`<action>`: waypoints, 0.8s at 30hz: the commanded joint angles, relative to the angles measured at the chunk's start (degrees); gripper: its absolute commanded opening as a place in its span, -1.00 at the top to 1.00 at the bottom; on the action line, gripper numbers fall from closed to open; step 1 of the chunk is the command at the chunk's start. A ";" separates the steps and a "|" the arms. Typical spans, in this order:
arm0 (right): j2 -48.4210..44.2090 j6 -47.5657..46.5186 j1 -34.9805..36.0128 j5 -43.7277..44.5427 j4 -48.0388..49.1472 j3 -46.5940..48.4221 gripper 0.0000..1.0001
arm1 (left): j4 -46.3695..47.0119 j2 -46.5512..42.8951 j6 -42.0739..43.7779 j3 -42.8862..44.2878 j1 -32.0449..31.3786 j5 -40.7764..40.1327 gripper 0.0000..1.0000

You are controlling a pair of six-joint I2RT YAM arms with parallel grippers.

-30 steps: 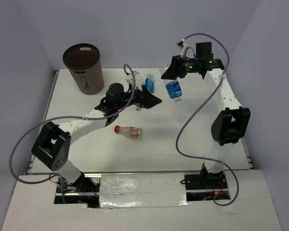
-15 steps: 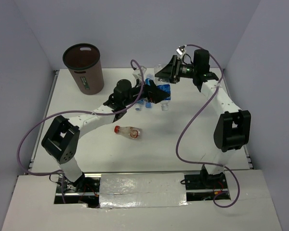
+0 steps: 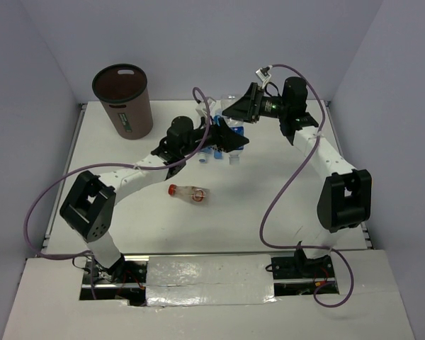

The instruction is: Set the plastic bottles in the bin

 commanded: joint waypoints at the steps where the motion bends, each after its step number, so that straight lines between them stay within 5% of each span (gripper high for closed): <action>1: -4.39 -10.73 0.29 -0.58 -4.53 4.38 -0.93 | -3.05 -3.45 1.41 0.33 2.14 0.51 0.48; 5: -5.09 -24.43 -1.20 0.66 -13.84 8.60 -0.99 | -9.81 -7.14 3.17 -0.64 6.00 -0.01 0.64; 12: -8.69 -48.19 -4.19 1.01 -29.58 10.28 -0.99 | -17.73 -12.85 4.13 1.19 23.65 2.53 0.71; 24: -13.61 -48.75 -4.19 1.28 -28.63 -0.70 -0.99 | -24.59 -2.15 -0.44 21.39 42.84 -3.27 0.50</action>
